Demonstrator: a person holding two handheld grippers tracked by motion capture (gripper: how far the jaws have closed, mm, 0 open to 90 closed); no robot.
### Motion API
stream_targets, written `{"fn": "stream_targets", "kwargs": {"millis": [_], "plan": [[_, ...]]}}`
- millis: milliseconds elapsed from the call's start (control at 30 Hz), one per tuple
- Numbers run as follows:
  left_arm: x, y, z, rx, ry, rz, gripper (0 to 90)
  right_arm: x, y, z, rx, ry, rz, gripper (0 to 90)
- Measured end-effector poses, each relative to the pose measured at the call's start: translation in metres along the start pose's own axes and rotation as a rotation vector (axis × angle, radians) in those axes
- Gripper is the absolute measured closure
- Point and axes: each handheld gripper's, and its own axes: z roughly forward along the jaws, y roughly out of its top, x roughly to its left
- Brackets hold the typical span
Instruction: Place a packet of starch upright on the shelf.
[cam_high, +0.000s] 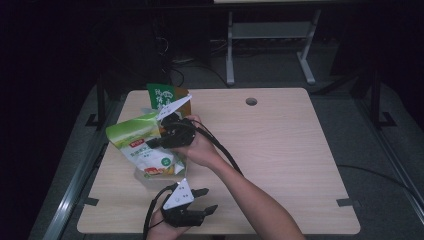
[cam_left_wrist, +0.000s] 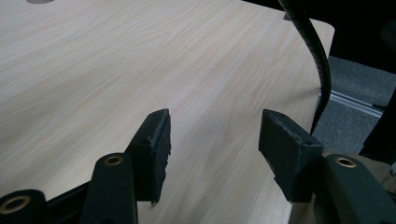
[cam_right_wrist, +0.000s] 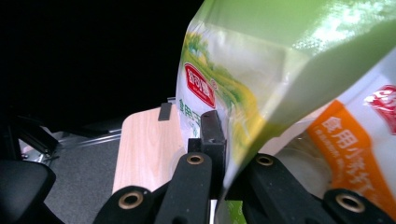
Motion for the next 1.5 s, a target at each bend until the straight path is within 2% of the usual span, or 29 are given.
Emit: {"fn": "stream_targets", "kwargs": {"millis": [133,267,300,633,867,1067,1133,1200,1500], "plan": [[0.000,-0.001,0.000,0.008,-0.004,0.006,43.1,0.001,-0.004,0.008,-0.008,0.018,0.015,89.7],[0.001,-0.002,-0.001,0.012,-0.009,0.008,43.0,-0.001,-0.010,0.015,-0.007,0.017,0.017,89.7],[0.002,-0.002,0.000,0.012,-0.011,0.020,43.0,-0.001,-0.013,0.017,-0.007,0.019,0.025,89.7],[0.000,-0.002,0.000,0.002,-0.017,-0.002,43.0,-0.003,-0.029,0.029,0.024,-0.005,0.026,89.4],[-0.001,-0.002,0.003,0.013,-0.014,0.003,43.0,-0.007,-0.031,0.025,0.043,0.016,0.033,86.0],[0.002,-0.003,0.007,0.026,-0.004,0.013,42.7,-0.005,-0.031,0.015,0.062,-0.002,0.007,81.0],[0.002,-0.003,0.007,0.024,0.007,-0.006,42.0,-0.005,-0.031,0.011,0.062,-0.008,-0.001,79.8],[0.004,-0.003,0.007,0.028,0.011,-0.003,41.3,-0.005,-0.031,0.008,0.065,-0.010,0.004,79.3],[0.002,-0.004,0.009,0.031,0.011,-0.012,41.0,-0.004,-0.039,0.007,0.106,-0.019,-0.002,87.5]]}}
